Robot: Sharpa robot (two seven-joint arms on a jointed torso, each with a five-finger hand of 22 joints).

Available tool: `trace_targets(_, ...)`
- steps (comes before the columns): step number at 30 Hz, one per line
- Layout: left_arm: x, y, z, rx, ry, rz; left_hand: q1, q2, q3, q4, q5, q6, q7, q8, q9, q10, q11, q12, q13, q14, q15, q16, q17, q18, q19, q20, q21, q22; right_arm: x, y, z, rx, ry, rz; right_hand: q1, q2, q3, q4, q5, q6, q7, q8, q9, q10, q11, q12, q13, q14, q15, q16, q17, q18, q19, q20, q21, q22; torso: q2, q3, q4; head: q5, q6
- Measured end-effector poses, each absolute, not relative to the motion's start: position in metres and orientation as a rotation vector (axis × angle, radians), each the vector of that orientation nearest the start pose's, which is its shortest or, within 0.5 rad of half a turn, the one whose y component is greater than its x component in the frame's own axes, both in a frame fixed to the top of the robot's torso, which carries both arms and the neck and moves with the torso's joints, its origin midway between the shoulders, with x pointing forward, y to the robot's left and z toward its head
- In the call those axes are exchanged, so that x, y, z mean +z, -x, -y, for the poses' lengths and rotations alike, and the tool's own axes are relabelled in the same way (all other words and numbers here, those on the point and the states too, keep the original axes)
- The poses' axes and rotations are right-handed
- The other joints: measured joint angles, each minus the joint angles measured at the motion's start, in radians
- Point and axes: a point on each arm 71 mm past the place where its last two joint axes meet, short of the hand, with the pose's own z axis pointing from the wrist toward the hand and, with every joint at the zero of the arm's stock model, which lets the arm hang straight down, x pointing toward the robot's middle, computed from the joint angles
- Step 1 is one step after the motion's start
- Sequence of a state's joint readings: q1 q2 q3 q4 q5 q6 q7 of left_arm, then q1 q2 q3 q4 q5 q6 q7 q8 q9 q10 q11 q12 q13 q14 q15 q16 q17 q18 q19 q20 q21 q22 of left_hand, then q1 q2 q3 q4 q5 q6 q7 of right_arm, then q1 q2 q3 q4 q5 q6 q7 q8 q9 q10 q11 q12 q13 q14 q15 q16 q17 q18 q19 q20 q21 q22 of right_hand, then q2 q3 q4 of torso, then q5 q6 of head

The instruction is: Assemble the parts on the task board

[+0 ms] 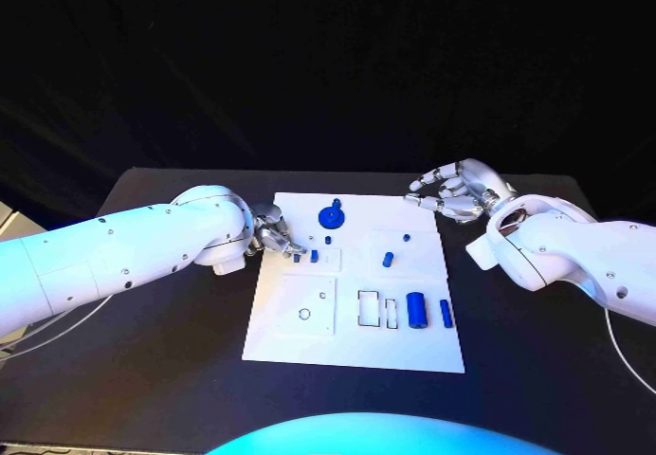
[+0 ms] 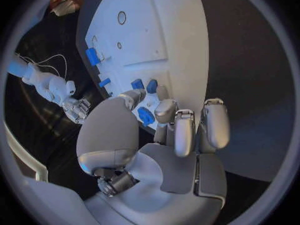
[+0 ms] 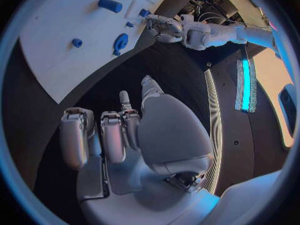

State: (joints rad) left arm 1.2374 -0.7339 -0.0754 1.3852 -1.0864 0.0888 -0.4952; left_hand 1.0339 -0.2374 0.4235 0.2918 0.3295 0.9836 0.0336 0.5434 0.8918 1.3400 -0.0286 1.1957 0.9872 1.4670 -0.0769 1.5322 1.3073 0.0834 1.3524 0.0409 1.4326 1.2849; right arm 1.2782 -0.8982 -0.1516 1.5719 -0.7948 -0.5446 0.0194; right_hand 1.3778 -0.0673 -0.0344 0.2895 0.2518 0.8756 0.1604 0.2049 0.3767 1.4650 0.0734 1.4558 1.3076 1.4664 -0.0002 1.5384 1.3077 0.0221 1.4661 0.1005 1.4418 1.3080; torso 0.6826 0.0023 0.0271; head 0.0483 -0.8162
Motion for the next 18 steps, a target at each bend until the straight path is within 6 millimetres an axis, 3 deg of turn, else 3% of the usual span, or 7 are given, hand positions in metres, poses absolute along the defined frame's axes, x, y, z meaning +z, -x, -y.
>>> trace_targets(5,-0.225,-0.503,-0.208,-0.387,0.222,-2.251,-0.008,0.008,-0.014,0.001,-0.007,-0.008,0.008,-0.007,-0.001,-0.018,0.003,-0.014,-0.020,0.000,0.000,-0.006,0.000,0.000,-0.008,-0.003,-0.007,-0.011,-0.179,-0.481,0.228,0.901,-0.480,-1.604,0.000,0.000,0.000,0.000,0.000,0.000,0.000,0.000,0.000,0.000,0.000,0.000,0.000,0.000,0.000,0.000,0.000,0.000,0.000,0.000,0.000,0.000,0.000,-0.0005,0.0000,-0.003,0.002)
trace_targets(12,-0.217,-0.504,-0.208,-0.457,0.280,-2.191,0.003,0.025,-0.055,0.002,0.001,-0.086,0.042,-0.023,0.003,-0.118,0.031,-0.086,-0.124,0.000,0.019,-0.038,0.000,0.000,-0.083,0.015,-0.064,-0.099,-0.179,-0.481,0.228,0.900,-0.480,-1.604,0.000,0.000,0.000,0.000,0.000,0.000,0.000,0.000,0.000,0.000,0.000,0.000,0.000,0.000,0.000,0.000,0.000,0.000,0.000,0.000,0.000,0.000,0.000,-0.0005,-0.0002,-0.005,0.005)
trace_targets(14,-0.215,-0.504,-0.208,-0.493,0.305,-2.171,0.003,0.025,-0.093,0.002,-0.031,-0.111,0.053,-0.029,0.001,-0.163,0.042,-0.116,-0.170,-0.002,0.028,-0.053,0.000,0.000,-0.108,0.022,-0.083,-0.128,-0.179,-0.481,0.228,0.900,-0.481,-1.604,0.000,0.000,0.000,0.000,0.000,0.000,0.000,0.000,-0.001,0.000,0.000,0.000,0.000,0.000,0.000,0.000,0.000,0.000,0.000,0.000,0.000,0.000,0.000,-0.0004,-0.0001,-0.005,0.006)
trace_targets(16,-0.213,-0.505,-0.208,-0.540,0.335,-2.145,0.008,0.051,-0.186,0.003,-0.075,-0.148,0.072,-0.035,-0.012,-0.253,0.058,-0.175,-0.269,0.000,0.047,-0.082,0.000,0.017,-0.154,0.038,-0.120,-0.181,-0.179,-0.481,0.229,0.900,-0.481,-1.604,0.000,0.000,0.000,0.000,0.000,0.000,0.000,0.000,-0.001,0.000,0.000,0.000,0.000,0.000,0.000,0.000,0.000,0.000,0.000,0.000,-0.004,0.000,0.000,0.0000,-0.0001,-0.005,0.007)
trace_targets(17,-0.212,-0.505,-0.207,-0.564,0.349,-2.132,0.013,0.055,-0.209,0.003,-0.083,-0.165,0.077,-0.041,-0.019,-0.280,0.065,-0.194,-0.295,-0.004,0.051,-0.096,-0.014,0.017,-0.175,0.041,-0.137,-0.205,-0.179,-0.481,0.229,0.900,-0.481,-1.604,0.000,0.000,-0.002,0.002,0.000,0.000,0.000,0.000,-0.001,0.000,0.000,0.000,0.000,0.000,0.000,0.000,0.000,0.000,0.000,0.000,-0.005,0.000,0.000,0.0001,-0.0002,-0.005,0.007)
trace_targets(18,-0.210,-0.506,-0.207,-0.597,0.367,-2.112,0.016,0.059,-0.238,0.003,-0.092,-0.198,0.089,-0.057,-0.031,-0.314,0.077,-0.213,-0.314,-0.019,0.065,-0.123,-0.055,0.033,-0.213,0.047,-0.167,-0.250,-0.179,-0.481,0.229,0.900,-0.481,-1.604,0.000,0.000,-0.003,0.003,0.000,0.000,0.000,0.000,-0.001,0.000,0.000,0.000,0.000,0.000,0.000,0.000,0.000,0.000,0.000,0.000,-0.007,0.000,0.000,0.0000,-0.0001,-0.005,0.008)
